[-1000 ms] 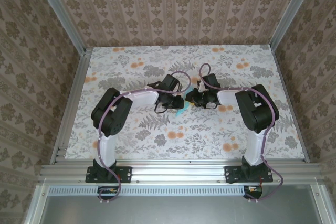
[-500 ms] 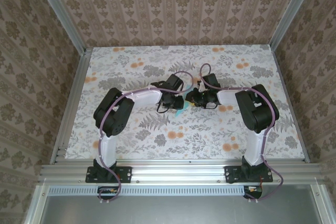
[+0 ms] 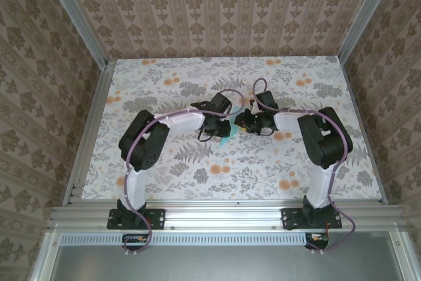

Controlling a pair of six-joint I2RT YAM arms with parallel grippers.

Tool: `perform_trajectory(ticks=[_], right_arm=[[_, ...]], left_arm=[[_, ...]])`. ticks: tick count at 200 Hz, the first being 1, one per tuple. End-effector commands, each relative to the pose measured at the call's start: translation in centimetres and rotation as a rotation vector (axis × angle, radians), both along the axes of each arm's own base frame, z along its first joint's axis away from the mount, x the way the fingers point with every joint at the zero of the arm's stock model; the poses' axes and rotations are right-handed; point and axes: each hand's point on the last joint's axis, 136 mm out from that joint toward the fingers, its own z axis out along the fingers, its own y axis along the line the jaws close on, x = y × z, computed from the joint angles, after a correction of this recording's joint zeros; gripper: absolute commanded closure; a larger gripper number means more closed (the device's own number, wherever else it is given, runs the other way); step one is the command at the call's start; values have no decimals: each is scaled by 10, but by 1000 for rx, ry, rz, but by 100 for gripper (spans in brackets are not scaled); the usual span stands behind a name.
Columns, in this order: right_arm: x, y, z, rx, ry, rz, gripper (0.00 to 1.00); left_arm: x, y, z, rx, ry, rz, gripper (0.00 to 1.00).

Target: Fold a paper plane with a square sheet of paper (pick it up from the middle)

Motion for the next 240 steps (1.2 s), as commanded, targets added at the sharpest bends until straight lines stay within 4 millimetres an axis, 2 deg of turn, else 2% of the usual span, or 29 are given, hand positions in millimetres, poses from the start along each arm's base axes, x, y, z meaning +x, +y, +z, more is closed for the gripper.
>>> perform_trajectory(ticks=[1,32,61,110,145,176,218,240], right_arm=[[1,-6,8,-38,-21,5,76],[2,-9,-2,-85,-13,21,85],[3,-13,-14,-130,2,30,89],[1,-17,-29,-170,30,50,87],[-1,-15,-33,-165,50,57,81],[3,-9,-25,-113,37,58,76],[16,6,17,25,-58,61,75],[13,12,31,83,-91,80,72]], left_arm=[[-8,22,-27,115,68,38,76],[-9,21,-26,109,72,35,76],[-8,18,-21,93,68,28,75],[-5,8,3,42,39,-11,70],[1,3,17,1,21,-19,68],[5,6,10,-6,38,-2,69],[1,14,-4,29,64,11,70],[1,15,-5,29,66,17,70]])
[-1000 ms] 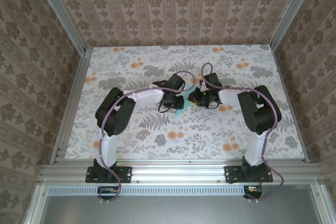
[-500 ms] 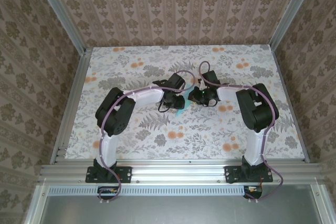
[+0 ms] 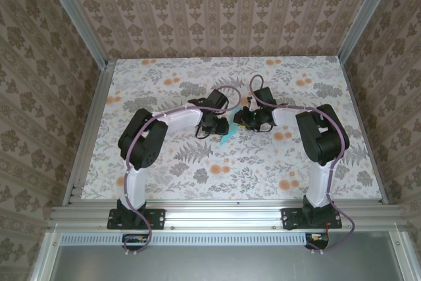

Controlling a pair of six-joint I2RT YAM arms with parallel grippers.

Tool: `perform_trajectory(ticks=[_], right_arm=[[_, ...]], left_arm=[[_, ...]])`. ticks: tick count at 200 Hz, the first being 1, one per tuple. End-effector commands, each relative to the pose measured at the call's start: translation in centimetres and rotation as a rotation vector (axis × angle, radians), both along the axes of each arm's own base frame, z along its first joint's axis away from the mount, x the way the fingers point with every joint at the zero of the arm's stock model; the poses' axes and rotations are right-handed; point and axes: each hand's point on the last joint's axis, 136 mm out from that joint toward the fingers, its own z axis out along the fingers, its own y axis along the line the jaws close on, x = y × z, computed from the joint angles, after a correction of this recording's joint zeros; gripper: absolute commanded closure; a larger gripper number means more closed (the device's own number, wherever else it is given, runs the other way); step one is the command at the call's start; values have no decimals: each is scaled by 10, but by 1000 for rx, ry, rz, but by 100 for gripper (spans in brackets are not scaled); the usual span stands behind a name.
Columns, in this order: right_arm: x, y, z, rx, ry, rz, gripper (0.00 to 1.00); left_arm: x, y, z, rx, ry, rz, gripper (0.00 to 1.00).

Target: Fold a paper plane with a square sheet of paper (pick it up from the middle)

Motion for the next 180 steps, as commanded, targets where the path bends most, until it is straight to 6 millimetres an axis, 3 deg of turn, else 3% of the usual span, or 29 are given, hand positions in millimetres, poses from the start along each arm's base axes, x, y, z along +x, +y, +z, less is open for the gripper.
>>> perform_trajectory(ticks=[1,57,89,140,180], right_arm=[[0,8,28,101,-52,18,72],[-23,12,22,128,-27,44,71],[-25,15,19,122,-16,45,72],[-19,18,10,113,-3,9,91],[-16,15,13,99,-15,-14,95]], left_arm=[[-6,8,-8,37,32,-2,70],[-4,6,-7,28,29,0,70],[-5,6,-6,23,29,0,70],[-3,5,14,-20,-25,-1,67],[-6,19,36,-76,-100,40,60]])
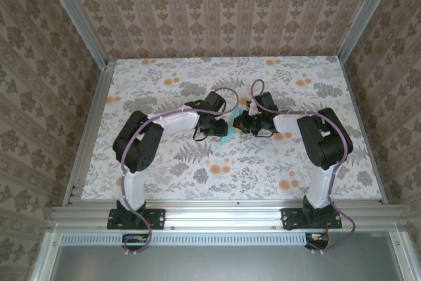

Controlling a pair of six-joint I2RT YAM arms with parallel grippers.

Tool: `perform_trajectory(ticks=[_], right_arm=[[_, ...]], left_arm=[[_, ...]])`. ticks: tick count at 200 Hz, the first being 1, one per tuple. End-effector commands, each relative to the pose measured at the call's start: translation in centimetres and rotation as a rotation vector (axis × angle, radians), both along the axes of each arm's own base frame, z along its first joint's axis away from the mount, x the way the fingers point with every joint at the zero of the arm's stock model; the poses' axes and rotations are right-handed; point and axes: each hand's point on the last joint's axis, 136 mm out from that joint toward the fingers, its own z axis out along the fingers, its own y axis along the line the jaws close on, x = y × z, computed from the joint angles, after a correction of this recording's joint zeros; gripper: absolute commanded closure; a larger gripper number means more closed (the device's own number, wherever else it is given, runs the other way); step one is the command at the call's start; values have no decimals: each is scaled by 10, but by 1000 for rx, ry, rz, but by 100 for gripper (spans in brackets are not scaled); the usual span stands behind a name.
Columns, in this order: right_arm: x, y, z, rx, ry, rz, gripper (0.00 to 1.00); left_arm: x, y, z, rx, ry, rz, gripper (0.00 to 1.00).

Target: Fold a paper plane with a square sheet of paper (pick it up from the middle)

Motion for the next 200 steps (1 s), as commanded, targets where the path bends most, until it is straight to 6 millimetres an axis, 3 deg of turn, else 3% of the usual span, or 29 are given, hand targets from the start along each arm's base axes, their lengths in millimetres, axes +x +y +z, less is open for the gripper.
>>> perform_trajectory(ticks=[1,47,106,200], right_arm=[[7,0,6,-9,-29,-26,95],[8,1,7,-6,-28,-30,95],[10,2,7,-6,-25,-35,95],[12,1,4,-10,-15,-37,95]], left_arm=[[3,9,28,-59,-75,37,60],[-12,11,37,-204,-151,27,47],[-28,7,18,-194,-178,-33,44],[-21,-7,-5,-98,-168,-78,68]])
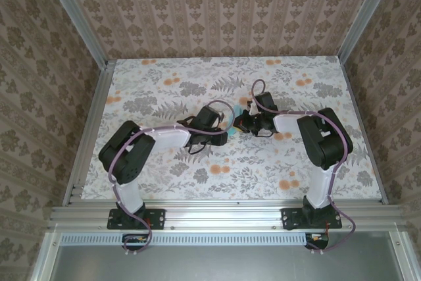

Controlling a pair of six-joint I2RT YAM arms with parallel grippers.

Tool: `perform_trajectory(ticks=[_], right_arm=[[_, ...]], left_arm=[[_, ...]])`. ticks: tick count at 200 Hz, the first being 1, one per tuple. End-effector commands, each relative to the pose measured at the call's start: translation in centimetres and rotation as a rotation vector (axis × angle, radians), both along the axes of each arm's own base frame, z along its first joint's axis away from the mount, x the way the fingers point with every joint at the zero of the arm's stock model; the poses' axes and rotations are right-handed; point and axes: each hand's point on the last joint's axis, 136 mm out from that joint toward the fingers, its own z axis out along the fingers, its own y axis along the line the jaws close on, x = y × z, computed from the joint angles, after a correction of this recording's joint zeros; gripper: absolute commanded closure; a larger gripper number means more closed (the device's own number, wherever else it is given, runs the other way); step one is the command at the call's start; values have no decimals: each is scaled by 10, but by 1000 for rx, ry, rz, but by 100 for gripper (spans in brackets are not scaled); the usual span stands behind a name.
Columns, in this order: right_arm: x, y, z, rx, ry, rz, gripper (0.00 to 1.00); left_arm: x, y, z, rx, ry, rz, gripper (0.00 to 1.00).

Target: Fold a paper plane with a square sheet of paper (pick it up from the middle)

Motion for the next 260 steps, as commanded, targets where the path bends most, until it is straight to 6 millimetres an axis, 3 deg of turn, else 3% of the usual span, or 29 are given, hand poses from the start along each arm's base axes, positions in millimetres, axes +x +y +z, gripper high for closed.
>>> perform_trajectory(ticks=[1,22,103,147,206,260], right_arm=[[10,3,5,-5,-28,-10,95],[10,3,3,-6,-24,-10,95],[14,4,3,-6,-23,-20,95],[17,5,5,-2,-28,-18,91],[15,9,3,4,-17,-1,80],[7,20,8,54,-14,-4,79]], left_arm=[[2,-3,-3,31,-4,-20,68],[0,-1,-8,52,4,-16,74],[-5,6,-23,128,13,-13,82],[-6,10,-30,223,-22,-20,90],[-6,13,-34,373,-88,-23,92],[-7,9,-32,409,-111,-29,92]])
